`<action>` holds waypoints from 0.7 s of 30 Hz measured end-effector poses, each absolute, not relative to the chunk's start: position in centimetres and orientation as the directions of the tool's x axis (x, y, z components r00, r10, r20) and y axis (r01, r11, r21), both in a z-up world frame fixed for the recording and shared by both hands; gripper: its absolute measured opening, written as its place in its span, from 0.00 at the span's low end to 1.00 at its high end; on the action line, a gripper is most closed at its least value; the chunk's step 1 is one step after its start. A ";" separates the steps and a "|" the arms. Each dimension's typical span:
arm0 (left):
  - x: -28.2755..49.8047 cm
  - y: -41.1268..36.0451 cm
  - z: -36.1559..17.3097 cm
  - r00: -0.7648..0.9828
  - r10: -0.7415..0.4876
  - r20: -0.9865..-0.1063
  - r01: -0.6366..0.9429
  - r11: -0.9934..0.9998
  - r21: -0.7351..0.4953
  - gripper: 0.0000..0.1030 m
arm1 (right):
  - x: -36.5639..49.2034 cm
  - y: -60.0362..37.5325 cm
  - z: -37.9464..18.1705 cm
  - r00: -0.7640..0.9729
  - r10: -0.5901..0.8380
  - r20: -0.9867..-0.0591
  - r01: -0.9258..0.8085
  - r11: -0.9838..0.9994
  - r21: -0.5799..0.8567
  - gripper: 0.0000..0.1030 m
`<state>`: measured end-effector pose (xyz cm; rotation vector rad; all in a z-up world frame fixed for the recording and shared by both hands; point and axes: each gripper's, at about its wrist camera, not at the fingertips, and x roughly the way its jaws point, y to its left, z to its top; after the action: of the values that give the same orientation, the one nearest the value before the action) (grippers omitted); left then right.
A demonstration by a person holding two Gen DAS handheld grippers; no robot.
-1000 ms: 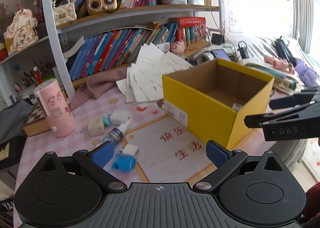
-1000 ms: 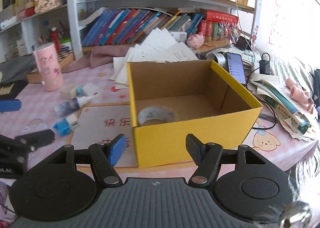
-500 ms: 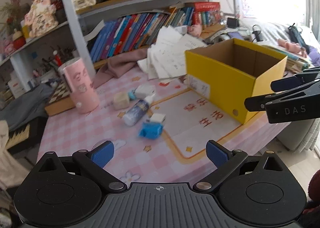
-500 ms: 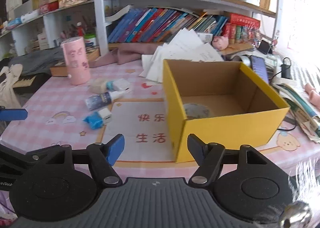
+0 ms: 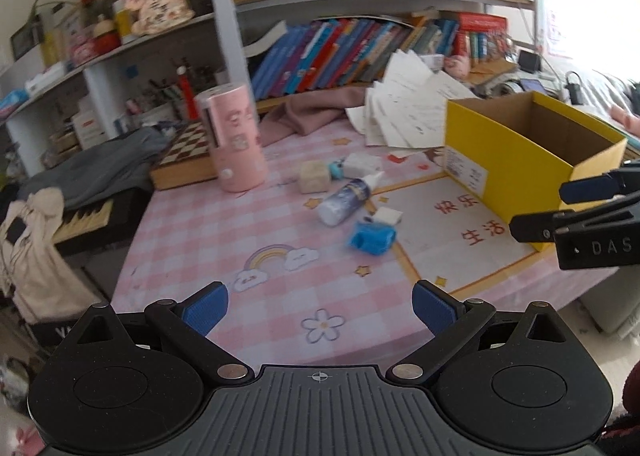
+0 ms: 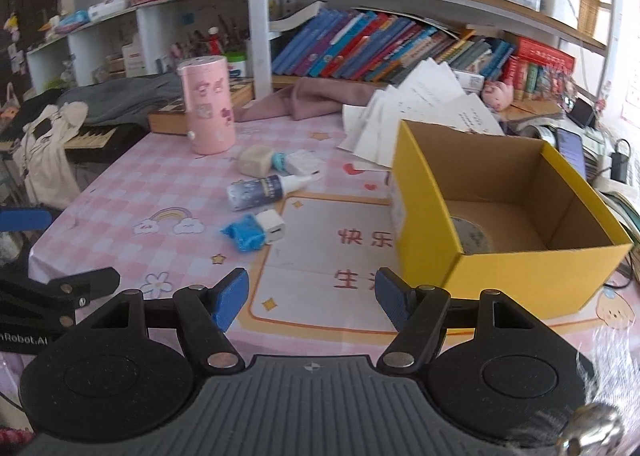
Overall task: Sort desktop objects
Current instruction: 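Withdraw both tools from the yellow box back over the table, then approach the blue cloth with the left tool while the right tool approaches the white charger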
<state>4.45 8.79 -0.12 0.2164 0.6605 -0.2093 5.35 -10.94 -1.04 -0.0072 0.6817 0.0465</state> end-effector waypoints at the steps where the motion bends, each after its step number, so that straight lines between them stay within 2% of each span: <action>1: 4.5 9.1 -0.1 0.770 -0.121 -0.626 0.254 0.959 0.128 0.97 | 5.4 -10.7 -1.1 0.775 0.046 -0.631 -0.053 0.999 0.007 0.66; 16: 5.3 8.9 -1.6 0.723 -0.149 -0.675 0.272 0.959 0.080 0.97 | 7.2 -9.9 -2.1 0.727 0.075 -0.683 -0.106 0.994 -0.004 0.66; 21: 7.4 8.0 -1.9 0.721 -0.135 -0.680 0.288 0.950 0.117 0.97 | 10.2 -10.1 -2.3 0.719 0.107 -0.687 -0.144 0.990 0.003 0.65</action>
<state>7.36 8.02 -1.95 0.2218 0.7308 -0.2358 10.22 -10.10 -2.29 -0.0517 0.7563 0.1385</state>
